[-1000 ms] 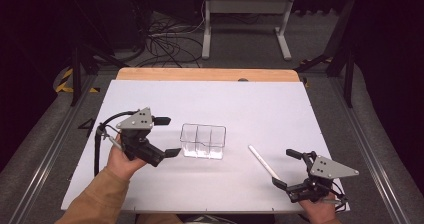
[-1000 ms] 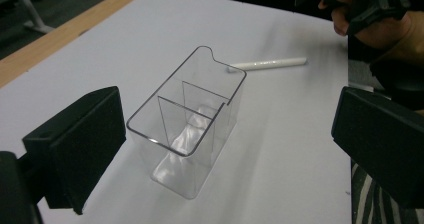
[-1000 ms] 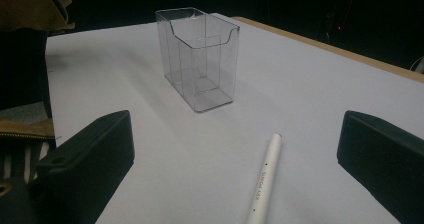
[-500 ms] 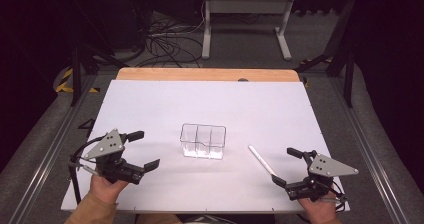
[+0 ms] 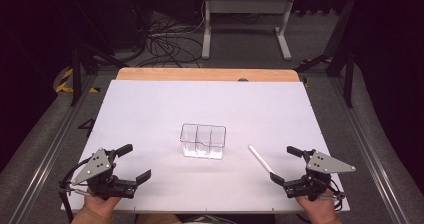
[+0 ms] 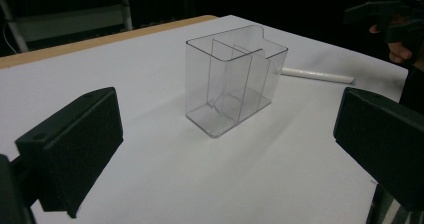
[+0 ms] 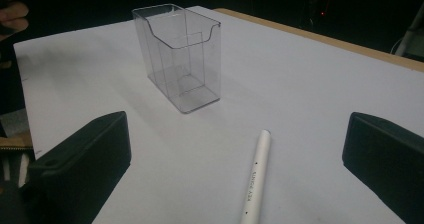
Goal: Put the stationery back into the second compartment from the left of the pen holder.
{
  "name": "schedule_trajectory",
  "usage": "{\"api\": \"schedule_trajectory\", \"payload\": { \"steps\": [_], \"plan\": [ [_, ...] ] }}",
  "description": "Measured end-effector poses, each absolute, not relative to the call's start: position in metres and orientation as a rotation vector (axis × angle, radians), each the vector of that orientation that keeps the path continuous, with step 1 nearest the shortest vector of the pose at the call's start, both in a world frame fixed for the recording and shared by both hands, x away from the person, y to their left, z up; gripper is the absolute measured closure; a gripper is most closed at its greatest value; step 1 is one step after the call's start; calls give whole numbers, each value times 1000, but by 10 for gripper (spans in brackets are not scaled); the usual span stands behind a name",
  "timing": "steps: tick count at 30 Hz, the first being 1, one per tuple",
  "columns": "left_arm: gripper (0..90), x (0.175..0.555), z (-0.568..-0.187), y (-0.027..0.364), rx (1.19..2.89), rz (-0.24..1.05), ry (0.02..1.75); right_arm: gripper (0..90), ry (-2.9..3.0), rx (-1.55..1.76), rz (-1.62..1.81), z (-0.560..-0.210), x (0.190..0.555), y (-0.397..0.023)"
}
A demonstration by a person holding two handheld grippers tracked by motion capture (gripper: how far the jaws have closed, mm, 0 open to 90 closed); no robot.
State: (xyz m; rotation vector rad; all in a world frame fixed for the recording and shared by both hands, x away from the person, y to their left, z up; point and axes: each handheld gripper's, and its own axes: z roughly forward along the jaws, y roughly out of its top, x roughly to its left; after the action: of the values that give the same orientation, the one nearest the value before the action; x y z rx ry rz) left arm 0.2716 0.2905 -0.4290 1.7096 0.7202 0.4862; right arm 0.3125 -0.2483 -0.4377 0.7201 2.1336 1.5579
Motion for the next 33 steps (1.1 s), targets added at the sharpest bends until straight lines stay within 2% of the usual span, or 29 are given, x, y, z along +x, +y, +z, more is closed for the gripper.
{"api": "schedule_trajectory", "payload": {
  "steps": [10,18,24,33],
  "plan": [
    [5,270,-434,291,1712,500,749,6,2122,836,1583,-436,316,-243],
    [5,267,-434,289,1734,539,739,57,2166,836,1535,-429,316,-243],
    [5,267,-434,289,1734,540,744,172,2219,838,1450,-422,319,-240],
    [6,268,-435,289,1734,550,740,194,2282,903,1326,-414,335,-226]
  ]
}}
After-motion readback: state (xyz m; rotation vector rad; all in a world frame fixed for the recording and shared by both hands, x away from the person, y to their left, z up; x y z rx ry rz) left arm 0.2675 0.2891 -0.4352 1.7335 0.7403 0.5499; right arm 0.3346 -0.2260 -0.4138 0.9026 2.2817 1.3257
